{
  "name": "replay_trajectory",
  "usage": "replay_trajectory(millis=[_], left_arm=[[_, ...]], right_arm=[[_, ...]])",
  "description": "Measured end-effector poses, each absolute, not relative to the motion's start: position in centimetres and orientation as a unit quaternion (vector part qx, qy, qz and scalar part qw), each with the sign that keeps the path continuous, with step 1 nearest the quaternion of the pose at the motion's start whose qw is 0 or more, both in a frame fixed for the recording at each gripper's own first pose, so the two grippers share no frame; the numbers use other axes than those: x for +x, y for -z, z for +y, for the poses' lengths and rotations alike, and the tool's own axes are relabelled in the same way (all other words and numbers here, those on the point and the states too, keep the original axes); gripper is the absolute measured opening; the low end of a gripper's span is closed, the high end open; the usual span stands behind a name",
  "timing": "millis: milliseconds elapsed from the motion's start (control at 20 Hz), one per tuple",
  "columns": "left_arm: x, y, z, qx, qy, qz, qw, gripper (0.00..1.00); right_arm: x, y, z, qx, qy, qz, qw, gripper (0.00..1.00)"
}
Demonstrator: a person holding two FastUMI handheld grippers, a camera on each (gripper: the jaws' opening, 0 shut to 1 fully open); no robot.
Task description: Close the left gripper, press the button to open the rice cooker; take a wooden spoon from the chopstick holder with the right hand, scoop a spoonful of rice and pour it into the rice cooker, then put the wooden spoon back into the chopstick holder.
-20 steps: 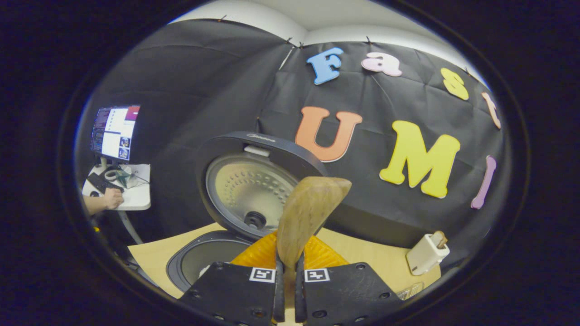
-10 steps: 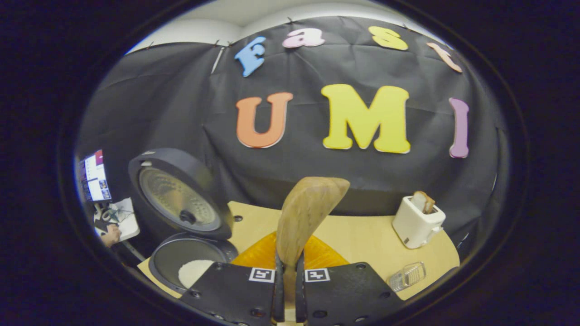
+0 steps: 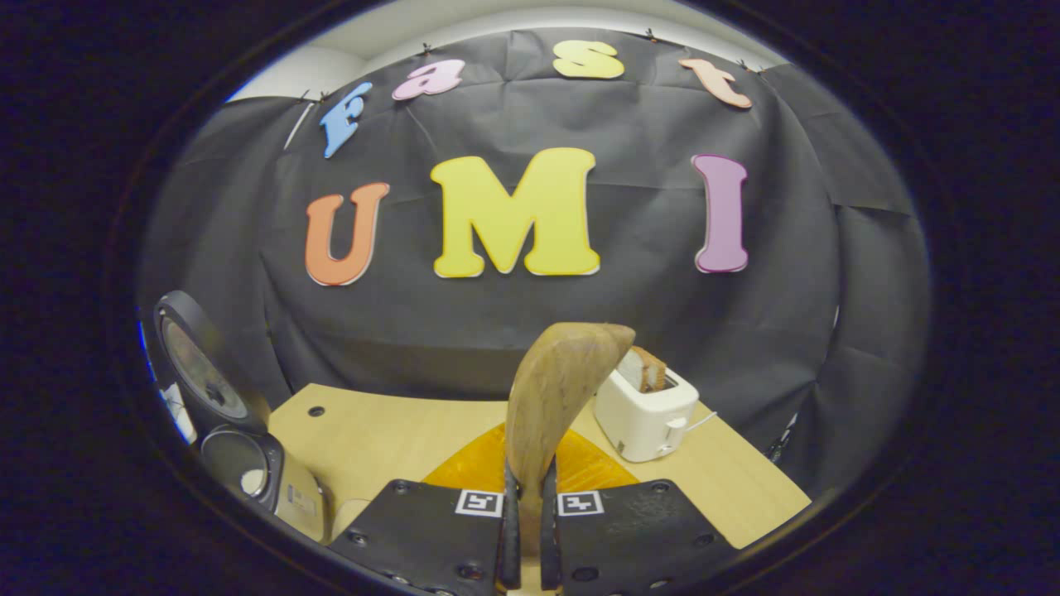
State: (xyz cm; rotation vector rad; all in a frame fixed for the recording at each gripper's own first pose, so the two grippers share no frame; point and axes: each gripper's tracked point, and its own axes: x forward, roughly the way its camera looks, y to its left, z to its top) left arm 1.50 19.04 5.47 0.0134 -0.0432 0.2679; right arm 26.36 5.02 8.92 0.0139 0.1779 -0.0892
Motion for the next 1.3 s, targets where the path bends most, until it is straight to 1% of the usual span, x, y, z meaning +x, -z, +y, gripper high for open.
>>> replay_trajectory(millis=[200,350,400,650,700,750,800,850,900,950,1050,1150,1200,1250,1300], left_arm=[[1.5,-5.6,18.4,0.008,-0.131,-0.022,0.991,0.98],[1.6,-5.7,17.3,0.019,-0.122,-0.022,0.992,0.98],[1.7,-5.6,16.8,0.022,-0.116,-0.022,0.993,0.98],[2.0,-5.4,14.3,0.044,-0.095,-0.019,0.994,0.98],[2.0,-5.4,13.8,0.05,-0.09,-0.018,0.994,1.0],[2.2,-5.4,13.6,0.056,-0.088,-0.018,0.994,1.0],[2.3,-5.2,13.5,0.058,-0.086,-0.017,0.994,0.97],[2.4,-5.0,13.4,0.056,-0.085,-0.014,0.995,0.97],[2.4,-4.9,13.3,0.053,-0.085,-0.014,0.995,1.0],[2.5,-4.9,13.2,0.05,-0.084,-0.014,0.995,0.97],[2.5,-5.1,13.2,0.044,-0.082,-0.015,0.996,0.97],[2.3,-5.2,13.4,0.043,-0.085,-0.015,0.995,0.97],[2.1,-5.3,13.4,0.043,-0.087,-0.016,0.995,0.97],[2.2,-5.3,13.4,0.043,-0.088,-0.016,0.995,0.97],[2.1,-5.4,13.4,0.043,-0.089,-0.016,0.995,0.97]], right_arm=[[27.1,-6.1,1.0,0.025,0.069,0.108,0.991,0.09],[27.8,-4.4,-2.3,0.02,0.105,0.106,0.989,0.09],[28.1,-3.8,-2.6,0.024,0.107,0.108,0.988,0.09],[28.8,-0.3,-3.6,0.045,0.102,0.145,0.983,0.11],[28.9,0.4,-3.5,0.049,0.096,0.152,0.982,0.11],[28.9,1.1,-3.3,0.055,0.089,0.161,0.981,0.1],[28.9,1.7,-3.3,0.061,0.086,0.168,0.98,0.1],[28.8,2.1,-3.1,0.069,0.08,0.175,0.979,0.11],[29.0,2.4,-2.9,0.079,0.073,0.178,0.978,0.12],[29.1,2.2,-2.7,0.087,0.072,0.179,0.977,0.16],[29.2,1.6,-3.1,0.089,0.078,0.167,0.979,0.24],[28.8,0.6,-3.6,0.077,0.091,0.151,0.981,0.42],[28.6,0.1,-3.6,0.071,0.094,0.142,0.983,0.49],[28.3,-0.4,-3.6,0.064,0.094,0.135,0.984,0.65],[27.9,-1.0,-3.8,0.058,0.096,0.126,0.986,0.74]])
